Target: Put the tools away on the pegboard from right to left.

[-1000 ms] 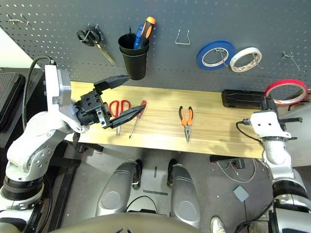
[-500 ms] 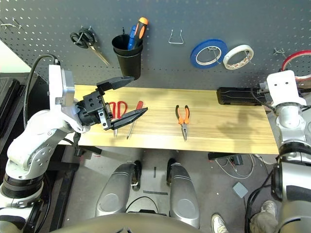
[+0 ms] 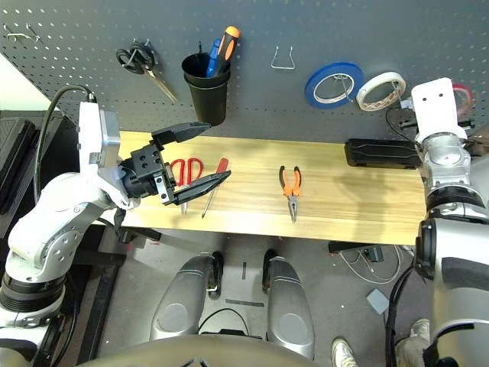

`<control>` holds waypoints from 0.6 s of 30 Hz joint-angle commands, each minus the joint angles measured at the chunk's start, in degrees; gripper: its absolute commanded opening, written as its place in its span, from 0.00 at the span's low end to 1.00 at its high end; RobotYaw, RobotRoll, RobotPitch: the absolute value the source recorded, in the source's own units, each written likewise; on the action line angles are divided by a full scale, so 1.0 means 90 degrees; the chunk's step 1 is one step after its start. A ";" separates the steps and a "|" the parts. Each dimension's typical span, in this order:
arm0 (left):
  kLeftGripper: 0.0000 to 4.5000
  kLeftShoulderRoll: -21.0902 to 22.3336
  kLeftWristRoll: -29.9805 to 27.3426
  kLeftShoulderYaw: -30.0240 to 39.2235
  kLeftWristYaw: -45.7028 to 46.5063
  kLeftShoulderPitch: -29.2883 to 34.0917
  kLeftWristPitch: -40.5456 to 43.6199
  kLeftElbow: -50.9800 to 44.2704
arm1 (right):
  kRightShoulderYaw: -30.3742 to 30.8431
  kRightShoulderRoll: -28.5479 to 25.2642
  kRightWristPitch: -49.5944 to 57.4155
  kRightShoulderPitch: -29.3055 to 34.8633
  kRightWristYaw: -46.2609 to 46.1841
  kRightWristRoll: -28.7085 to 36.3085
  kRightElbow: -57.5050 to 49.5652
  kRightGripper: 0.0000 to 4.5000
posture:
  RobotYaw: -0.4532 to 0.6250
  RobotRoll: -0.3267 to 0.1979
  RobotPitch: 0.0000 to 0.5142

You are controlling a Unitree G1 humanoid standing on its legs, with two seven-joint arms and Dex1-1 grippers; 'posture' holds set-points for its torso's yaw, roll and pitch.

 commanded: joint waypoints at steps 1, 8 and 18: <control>1.00 0.0004 0.0011 -0.0043 0.0057 0.0090 0.0045 -0.0137 | 0.0052 -0.0002 -0.0829 0.0684 -0.0085 -0.0005 -0.0281 0.93 | 0.67 0.62 0.45; 1.00 0.0313 0.0352 -0.0269 -0.0022 0.0237 0.0197 0.0165 | 0.0017 0.0538 -0.1205 0.2182 0.0793 0.0532 -0.1345 0.99 | 0.65 0.62 0.46; 1.00 0.1163 0.1142 -0.0914 -0.0226 0.0337 0.0888 0.0539 | 0.0001 0.1841 0.3551 0.3591 0.1774 0.1948 -0.4965 0.99 | 0.64 0.62 0.48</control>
